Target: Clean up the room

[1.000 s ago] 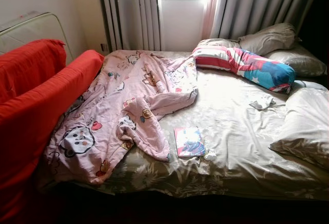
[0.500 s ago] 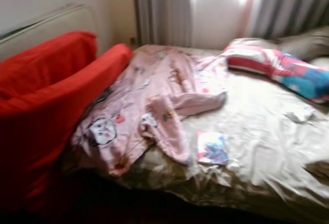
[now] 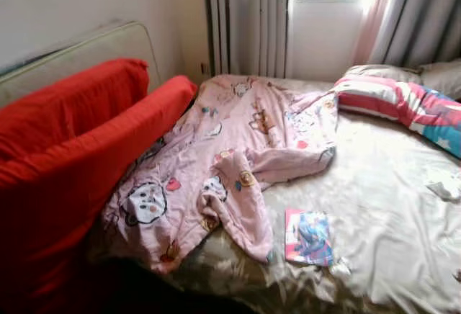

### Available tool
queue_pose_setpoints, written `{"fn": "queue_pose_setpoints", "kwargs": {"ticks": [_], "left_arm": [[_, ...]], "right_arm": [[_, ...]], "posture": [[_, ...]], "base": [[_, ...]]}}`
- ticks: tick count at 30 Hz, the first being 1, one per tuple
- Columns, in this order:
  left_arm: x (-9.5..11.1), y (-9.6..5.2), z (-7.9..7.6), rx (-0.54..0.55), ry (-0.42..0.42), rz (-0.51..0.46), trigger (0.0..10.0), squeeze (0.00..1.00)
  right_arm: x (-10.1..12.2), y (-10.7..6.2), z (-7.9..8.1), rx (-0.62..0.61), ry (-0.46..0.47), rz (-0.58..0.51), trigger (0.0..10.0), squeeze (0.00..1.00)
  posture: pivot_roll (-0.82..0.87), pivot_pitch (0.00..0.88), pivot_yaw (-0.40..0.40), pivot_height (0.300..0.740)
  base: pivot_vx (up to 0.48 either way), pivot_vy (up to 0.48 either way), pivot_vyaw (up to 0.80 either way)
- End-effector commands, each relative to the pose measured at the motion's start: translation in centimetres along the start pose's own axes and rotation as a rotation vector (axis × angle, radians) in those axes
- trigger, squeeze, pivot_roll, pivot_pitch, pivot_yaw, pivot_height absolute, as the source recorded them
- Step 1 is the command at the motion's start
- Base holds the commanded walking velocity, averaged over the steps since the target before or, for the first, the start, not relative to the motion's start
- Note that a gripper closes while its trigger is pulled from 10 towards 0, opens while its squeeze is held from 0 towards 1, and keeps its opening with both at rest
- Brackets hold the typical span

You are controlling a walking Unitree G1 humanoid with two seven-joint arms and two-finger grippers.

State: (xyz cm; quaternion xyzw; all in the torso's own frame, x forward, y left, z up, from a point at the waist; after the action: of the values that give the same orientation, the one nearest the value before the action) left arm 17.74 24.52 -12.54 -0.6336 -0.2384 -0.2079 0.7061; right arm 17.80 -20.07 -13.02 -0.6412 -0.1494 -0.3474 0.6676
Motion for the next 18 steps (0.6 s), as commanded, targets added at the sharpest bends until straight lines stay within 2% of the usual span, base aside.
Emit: {"fn": "queue_pose_setpoints", "kwargs": {"ticks": [1,7,10,16,18], "left_arm": [[-0.71,-0.21,0.46,0.011,0.005,0.020,10.0,0.00],[-0.74,-0.20,0.34,0.009,0.006,0.021,10.0,0.00],[-0.82,-0.21,0.32,0.011,0.011,0.025,10.0,0.00],[-0.87,-0.24,0.54,0.024,0.025,0.026,10.0,0.00],[-0.67,-0.25,0.69,0.027,0.028,0.015,10.0,0.00]], "right_arm": [[-0.25,-0.03,0.48,0.006,0.013,-0.002,10.0,0.00],[-0.30,-0.10,0.25,-0.013,0.029,-0.008,10.0,0.00],[-0.29,-0.13,0.14,-0.018,0.027,-0.012,10.0,0.00],[0.26,-0.23,0.10,-0.021,0.044,-0.062,10.0,0.00],[0.55,-0.26,0.25,-0.006,0.024,-0.081,10.0,0.00]], "posture": [[0.02,0.055,0.006,0.740],[0.02,0.053,0.004,0.740],[0.02,0.044,0.002,0.740],[0.02,0.031,0.005,0.740],[0.01,0.028,0.008,0.740]], "base": [[0.289,0.000,0.00],[0.290,0.000,0.00],[0.275,0.000,-0.78],[0.000,0.000,0.00],[0.000,0.000,0.00]]}}
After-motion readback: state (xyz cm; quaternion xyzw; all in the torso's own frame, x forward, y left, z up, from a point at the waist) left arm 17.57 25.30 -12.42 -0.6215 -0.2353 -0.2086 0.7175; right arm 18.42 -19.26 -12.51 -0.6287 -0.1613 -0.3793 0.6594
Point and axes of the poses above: a point about 5 cm out from each wrist's last joint towards the gripper, its own y axis pointing out of the wrist towards the gripper, its own x axis along the axis of the wrist's last joint, z = x × y, the point moved 5 cm from there along y, pointing out of the wrist towards the gripper
